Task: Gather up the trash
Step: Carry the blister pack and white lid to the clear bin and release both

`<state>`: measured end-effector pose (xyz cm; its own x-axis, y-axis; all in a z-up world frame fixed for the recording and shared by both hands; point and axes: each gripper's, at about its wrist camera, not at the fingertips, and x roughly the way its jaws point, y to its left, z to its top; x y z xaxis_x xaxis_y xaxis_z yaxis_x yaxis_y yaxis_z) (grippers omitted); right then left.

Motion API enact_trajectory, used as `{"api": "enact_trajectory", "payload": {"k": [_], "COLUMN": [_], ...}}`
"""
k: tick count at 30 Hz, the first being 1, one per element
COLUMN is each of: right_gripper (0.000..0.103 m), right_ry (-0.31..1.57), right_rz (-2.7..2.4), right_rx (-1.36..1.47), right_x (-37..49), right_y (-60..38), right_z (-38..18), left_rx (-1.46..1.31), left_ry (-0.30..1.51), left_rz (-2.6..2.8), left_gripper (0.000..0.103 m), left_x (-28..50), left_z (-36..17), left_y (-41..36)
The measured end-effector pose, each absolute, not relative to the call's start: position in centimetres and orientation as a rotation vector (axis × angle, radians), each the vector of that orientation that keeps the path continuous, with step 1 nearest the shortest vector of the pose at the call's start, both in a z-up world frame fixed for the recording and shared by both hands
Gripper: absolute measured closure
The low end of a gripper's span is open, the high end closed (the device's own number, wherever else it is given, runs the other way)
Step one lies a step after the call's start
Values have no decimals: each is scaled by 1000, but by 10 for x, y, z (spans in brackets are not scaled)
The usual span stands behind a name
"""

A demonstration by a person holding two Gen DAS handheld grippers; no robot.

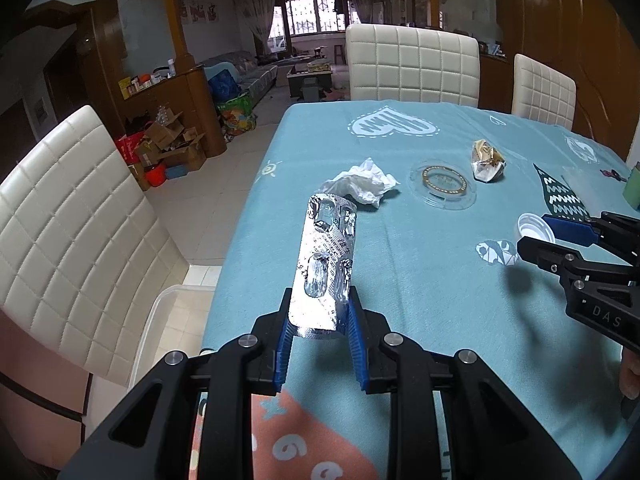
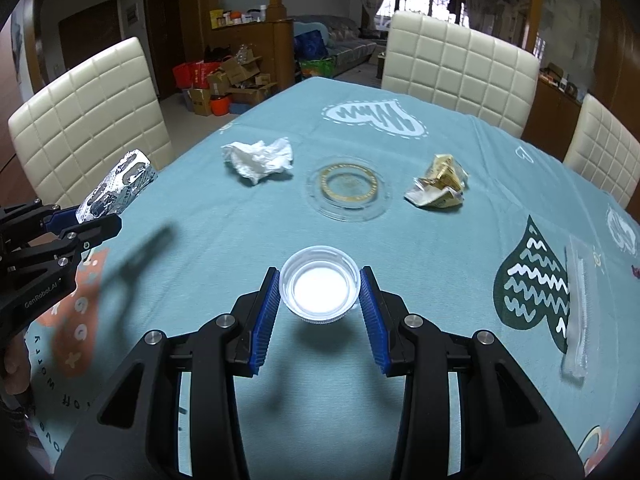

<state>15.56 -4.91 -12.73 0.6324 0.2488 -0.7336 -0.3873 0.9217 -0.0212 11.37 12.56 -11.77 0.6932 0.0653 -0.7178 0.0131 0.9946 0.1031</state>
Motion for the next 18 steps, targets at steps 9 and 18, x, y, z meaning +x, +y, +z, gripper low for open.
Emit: {"api": "enact_trajectory", "payload": {"k": [9, 18], "right_gripper": [62, 62], "right_ry": [798, 787], "right_rz": [402, 459], "right_rx": [-233, -288], "right_x": [144, 137], "right_y": [-19, 22], "right_z": [-122, -120], "left_rx": [87, 54], "left_ry": [787, 775], "left_rz": [66, 114], "left_gripper": [78, 78], "left_x": [97, 83], "left_z": [-114, -113], "left_y": [148, 180]}}
